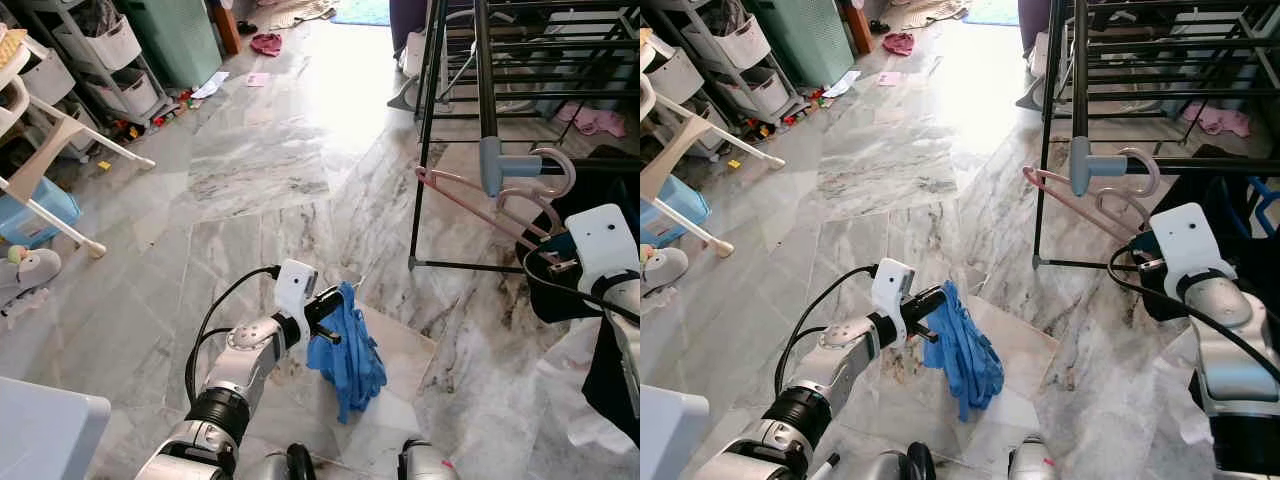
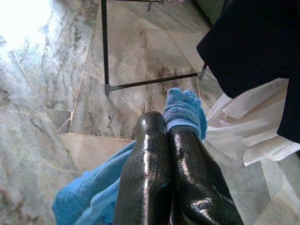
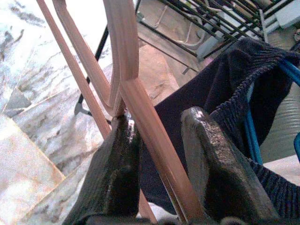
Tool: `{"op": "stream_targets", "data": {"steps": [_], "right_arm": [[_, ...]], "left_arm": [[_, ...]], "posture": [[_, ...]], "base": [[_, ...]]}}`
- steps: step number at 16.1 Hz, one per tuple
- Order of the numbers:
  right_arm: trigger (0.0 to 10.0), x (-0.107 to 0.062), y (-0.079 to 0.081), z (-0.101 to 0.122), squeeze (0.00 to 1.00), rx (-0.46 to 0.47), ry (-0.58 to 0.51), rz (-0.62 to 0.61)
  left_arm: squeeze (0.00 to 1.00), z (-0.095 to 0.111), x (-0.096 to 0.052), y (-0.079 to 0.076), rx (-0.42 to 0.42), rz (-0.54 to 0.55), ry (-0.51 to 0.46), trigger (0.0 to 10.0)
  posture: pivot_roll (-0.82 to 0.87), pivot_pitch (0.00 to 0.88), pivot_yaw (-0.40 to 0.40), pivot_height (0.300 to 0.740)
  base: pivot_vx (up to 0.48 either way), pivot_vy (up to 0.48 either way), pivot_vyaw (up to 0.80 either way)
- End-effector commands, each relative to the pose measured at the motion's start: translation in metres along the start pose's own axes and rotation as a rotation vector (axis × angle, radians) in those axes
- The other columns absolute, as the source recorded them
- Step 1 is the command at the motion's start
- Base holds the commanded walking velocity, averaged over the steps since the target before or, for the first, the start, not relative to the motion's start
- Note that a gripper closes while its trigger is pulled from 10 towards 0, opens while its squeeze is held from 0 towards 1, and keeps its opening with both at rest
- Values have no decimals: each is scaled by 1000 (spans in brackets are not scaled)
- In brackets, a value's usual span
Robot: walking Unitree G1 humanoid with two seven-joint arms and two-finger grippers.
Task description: Hang hanger
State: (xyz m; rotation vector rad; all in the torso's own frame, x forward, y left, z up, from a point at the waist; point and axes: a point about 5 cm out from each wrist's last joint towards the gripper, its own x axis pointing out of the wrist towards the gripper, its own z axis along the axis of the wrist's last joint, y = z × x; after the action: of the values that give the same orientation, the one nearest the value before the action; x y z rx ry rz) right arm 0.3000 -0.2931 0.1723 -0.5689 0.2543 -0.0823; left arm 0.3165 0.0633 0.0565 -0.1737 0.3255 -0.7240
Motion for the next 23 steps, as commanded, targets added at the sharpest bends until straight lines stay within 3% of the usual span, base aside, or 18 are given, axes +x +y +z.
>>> {"op": "stream_targets", "data": {"steps": [1,4,5,6,7,11,12,13,17,18,20,21,23], "right_arm": [[10000,0,3,4,0,-9,-19,25],[10000,-4,3,0,0,7,2,53],[10000,-5,5,-3,537,10,11,58],[10000,-7,6,-7,553,14,24,60],[10000,-8,7,-7,1000,19,27,60],[10000,-10,5,-2,1000,19,17,57],[10000,-9,4,2,576,20,6,55],[10000,-7,2,8,0,21,-10,59],[9843,-2,0,14,0,11,-27,85],[7569,-2,1,15,0,18,-31,91],[588,-2,3,19,0,34,-44,119],[2157,-2,4,19,0,35,-42,132],[4353,-4,6,15,0,29,-29,152]], "left_arm": [[0,-3,-3,5,4,21,8,10000],[0,-3,-4,6,2,27,7,10000],[0,-3,-4,6,1,28,7,10000],[0,-4,-5,6,1,30,8,10000],[0,-4,-5,6,1,30,8,10000],[0,-4,-5,6,3,26,9,10000],[0,-4,-5,6,3,26,9,10000],[0,-4,-5,5,3,25,8,10000],[0,-5,-5,5,-2,31,6,10000],[0,-5,-5,5,-2,32,6,10000],[0,-5,-5,5,-4,33,5,10000],[0,-5,-5,5,-4,33,5,10000],[0,-5,-5,5,-4,32,6,10000]], "posture": [[-295,178,145,740],[-289,180,141,740],[-289,180,141,740],[-290,182,142,740],[-290,182,142,740],[-293,184,145,740],[-292,184,146,740],[-292,184,146,740],[-287,183,136,740],[-286,183,135,740],[-285,183,135,740],[-285,184,134,740],[-287,184,135,740]], "base": [[0,0,0],[0,0,0],[0,0,0],[0,0,0],[0,0,0],[0,0,0],[0,0,0],[0,0,0],[0,0,0],[0,0,0],[0,0,0],[0,0,0],[0,0,0]]}}
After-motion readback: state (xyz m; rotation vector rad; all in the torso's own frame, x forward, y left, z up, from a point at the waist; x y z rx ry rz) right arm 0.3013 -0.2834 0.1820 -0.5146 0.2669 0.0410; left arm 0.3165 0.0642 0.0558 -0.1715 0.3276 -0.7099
